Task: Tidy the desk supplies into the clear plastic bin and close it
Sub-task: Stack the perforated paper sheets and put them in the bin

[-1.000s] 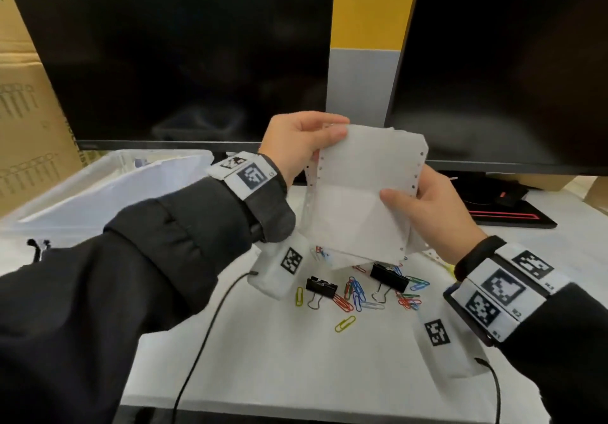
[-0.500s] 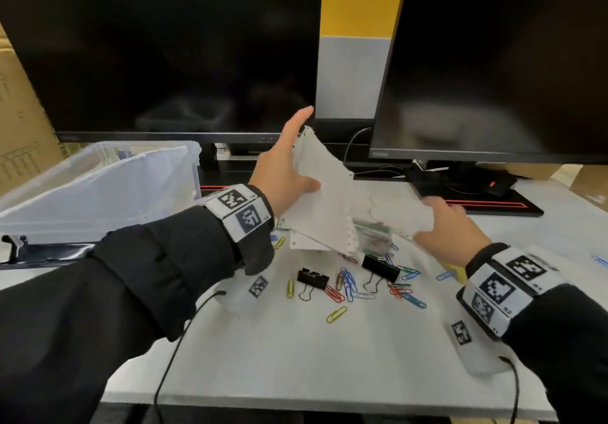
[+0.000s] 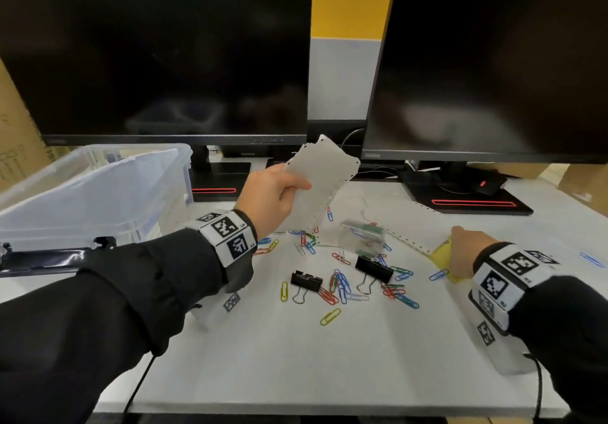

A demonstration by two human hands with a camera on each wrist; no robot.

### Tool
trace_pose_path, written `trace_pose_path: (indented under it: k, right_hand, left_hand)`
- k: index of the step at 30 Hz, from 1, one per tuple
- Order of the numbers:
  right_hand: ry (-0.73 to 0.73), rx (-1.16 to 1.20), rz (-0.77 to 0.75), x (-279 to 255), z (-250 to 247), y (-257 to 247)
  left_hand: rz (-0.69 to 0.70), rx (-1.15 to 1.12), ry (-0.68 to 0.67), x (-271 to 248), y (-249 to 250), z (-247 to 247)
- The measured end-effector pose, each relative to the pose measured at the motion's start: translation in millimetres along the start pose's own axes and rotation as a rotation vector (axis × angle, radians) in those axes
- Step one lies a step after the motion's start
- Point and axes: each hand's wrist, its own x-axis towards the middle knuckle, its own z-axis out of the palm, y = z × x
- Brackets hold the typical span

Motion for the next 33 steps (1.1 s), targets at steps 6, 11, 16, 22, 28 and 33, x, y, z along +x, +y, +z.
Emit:
trace_pose_path:
  k: [6,11,16,22,28,33]
  right_hand:
    - [-0.021,0.063,-0.104,-2,1,-4]
    - [0.156,0.301,-0.012,5,-9,15]
    - [-0.085,-0.053,0.158,-12,-9,28]
    - [0.058,-0.037,0.144,-21,-6,19]
    - [0.228,0.178,0.068,-36,-32,1]
    - [0.54,0.408,-0.095,-54,-65,-15]
  left_hand:
    - [0.071,0.02,-0.007,-3,2,4]
    - [0.115,-0.005,0.019,-5,5,6]
    - [0.14,-0.091,0.026,-4,8,14]
    - [0.147,-0.144,-0.002,-2,15,24]
    - [0.142,-0.153,0.003,-2,16,25]
    - [0.065,-0.352,0.162,7,27,9]
